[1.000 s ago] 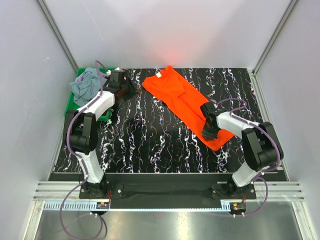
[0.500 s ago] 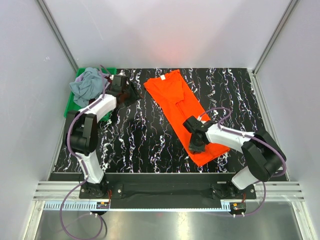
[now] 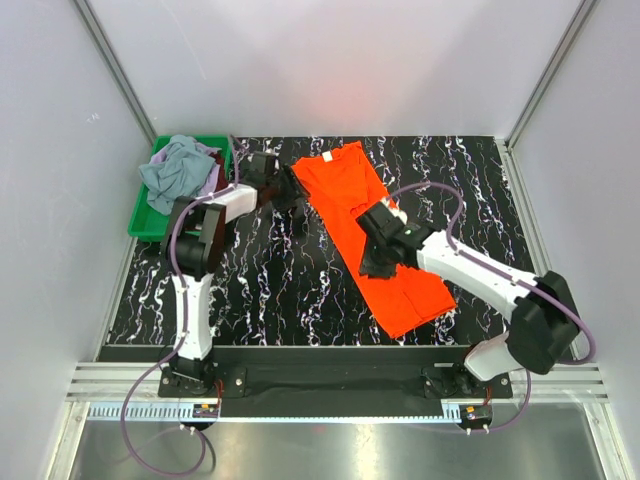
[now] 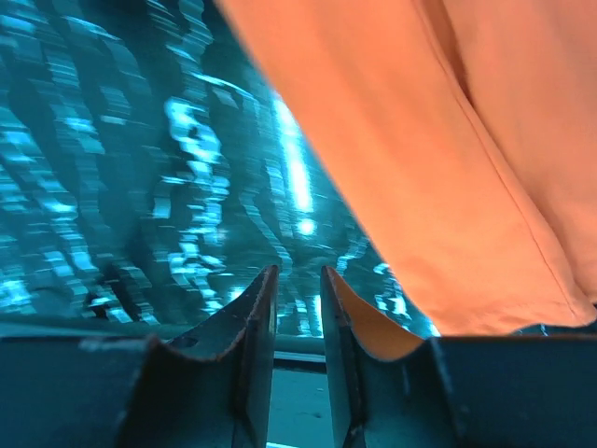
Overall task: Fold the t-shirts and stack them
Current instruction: Fold the tshirt
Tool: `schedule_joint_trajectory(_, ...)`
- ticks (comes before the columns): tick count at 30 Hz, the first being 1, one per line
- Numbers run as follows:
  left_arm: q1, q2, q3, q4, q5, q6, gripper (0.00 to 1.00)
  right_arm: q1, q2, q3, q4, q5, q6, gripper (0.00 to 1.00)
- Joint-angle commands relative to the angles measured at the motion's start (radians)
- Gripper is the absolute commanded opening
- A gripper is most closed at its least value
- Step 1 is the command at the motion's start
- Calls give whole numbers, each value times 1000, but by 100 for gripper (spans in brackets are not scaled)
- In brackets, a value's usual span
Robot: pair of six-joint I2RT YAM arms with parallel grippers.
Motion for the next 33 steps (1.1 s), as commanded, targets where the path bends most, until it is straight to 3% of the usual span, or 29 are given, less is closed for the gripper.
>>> schedule_joint_trajectory(1, -26, 23, 68, 71, 3, -50, 59, 5, -51, 85, -38, 60, -59, 33)
schedule_joint_trajectory(6, -51, 46, 20, 81, -49, -112, 58, 4, -71, 125, -41, 100, -100, 33)
schedule_joint_trajectory(12, -54, 94, 48, 52, -82, -121, 49, 2, -103, 125, -42, 146, -114, 33)
schedule_joint_trajectory(15, -50, 131, 109, 19, -86, -112, 36, 4, -124, 124, -38, 169, -117, 33)
schedule_joint_trajectory(16, -47, 154, 144, -1, -79, -112, 30, 4, -127, 122, -38, 177, -117, 33)
schedule_joint_trajectory(17, -39, 162, 162, -11, -74, -113, 15, 4, -133, 121, -38, 189, -117, 33)
schedule_joint_trajectory(20, -17, 175, 198, -37, -75, -104, 0, 4, -155, 125, -41, 206, -117, 33)
schedule_joint_trajectory(25, 41, 211, 273, -121, -82, -84, 0, 1, -149, 131, -36, 223, -139, 34)
schedule_joint_trajectory(32, 110, 306, 509, -264, -22, 11, 0, -1, -104, 127, 2, 129, -175, 35)
schedule_joint_trajectory(33, 115, 307, 529, -280, -7, 23, 4, -2, -100, 124, 2, 117, -180, 36)
